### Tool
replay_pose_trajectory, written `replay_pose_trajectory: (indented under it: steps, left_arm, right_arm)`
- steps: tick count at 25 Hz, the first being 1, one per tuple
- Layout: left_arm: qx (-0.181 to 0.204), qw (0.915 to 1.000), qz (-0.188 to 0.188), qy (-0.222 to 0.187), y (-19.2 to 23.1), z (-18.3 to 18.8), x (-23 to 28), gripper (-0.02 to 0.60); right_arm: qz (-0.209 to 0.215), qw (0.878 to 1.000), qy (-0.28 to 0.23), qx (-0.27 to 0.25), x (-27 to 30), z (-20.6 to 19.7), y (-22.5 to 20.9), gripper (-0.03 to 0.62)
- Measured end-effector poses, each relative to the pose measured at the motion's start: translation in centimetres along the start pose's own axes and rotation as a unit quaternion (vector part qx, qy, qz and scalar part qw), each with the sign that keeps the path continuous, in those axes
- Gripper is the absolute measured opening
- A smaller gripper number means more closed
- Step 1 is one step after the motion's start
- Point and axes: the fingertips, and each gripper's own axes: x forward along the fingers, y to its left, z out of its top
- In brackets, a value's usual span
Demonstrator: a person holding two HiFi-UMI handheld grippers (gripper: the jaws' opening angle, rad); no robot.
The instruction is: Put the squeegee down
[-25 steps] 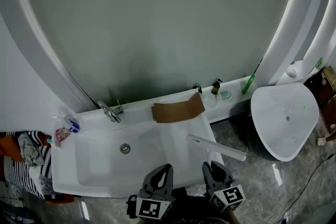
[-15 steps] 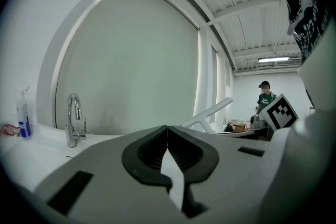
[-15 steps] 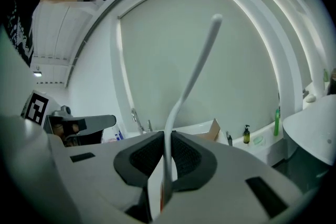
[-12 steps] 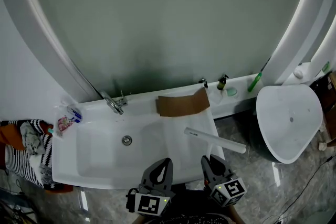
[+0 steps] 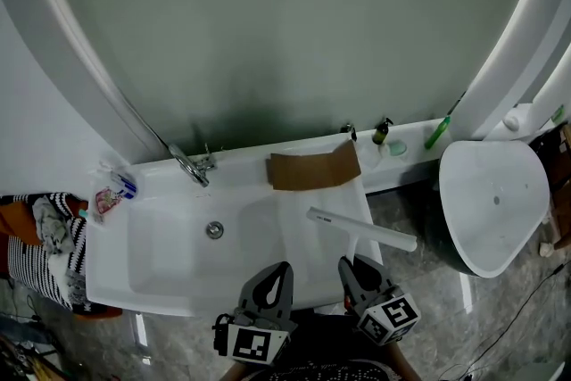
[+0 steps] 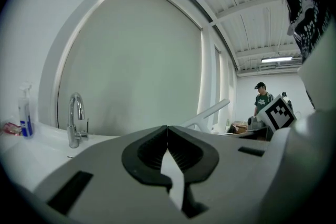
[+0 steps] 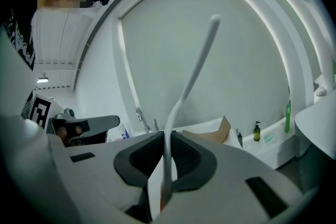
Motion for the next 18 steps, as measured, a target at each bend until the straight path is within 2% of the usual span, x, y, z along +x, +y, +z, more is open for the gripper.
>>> replay_pose_trajectory:
  steps: [9,14,18]
  left_arm:
    - [-0.016,0.9994,0.03,-0.004,0.8,-0.2,0.3,0.006]
    - [-0.007,0.9992,0.035,0.017,1.2,-0.7,0.5,0.006]
    - [-0.02,0.9987,0.047,0.0,1.5,-0.4,1.1,0.006]
  right_arm:
    - [0.043,0.995,0.037,0.082,4.8,-2.5,-2.9,0.054]
    - [0.033,0.987,0.075,0.137,7.9,-5.2,-6.4,0.054]
    - [0.017,0.981,0.104,0.16,9.9,-7.4,-8.9,0.054]
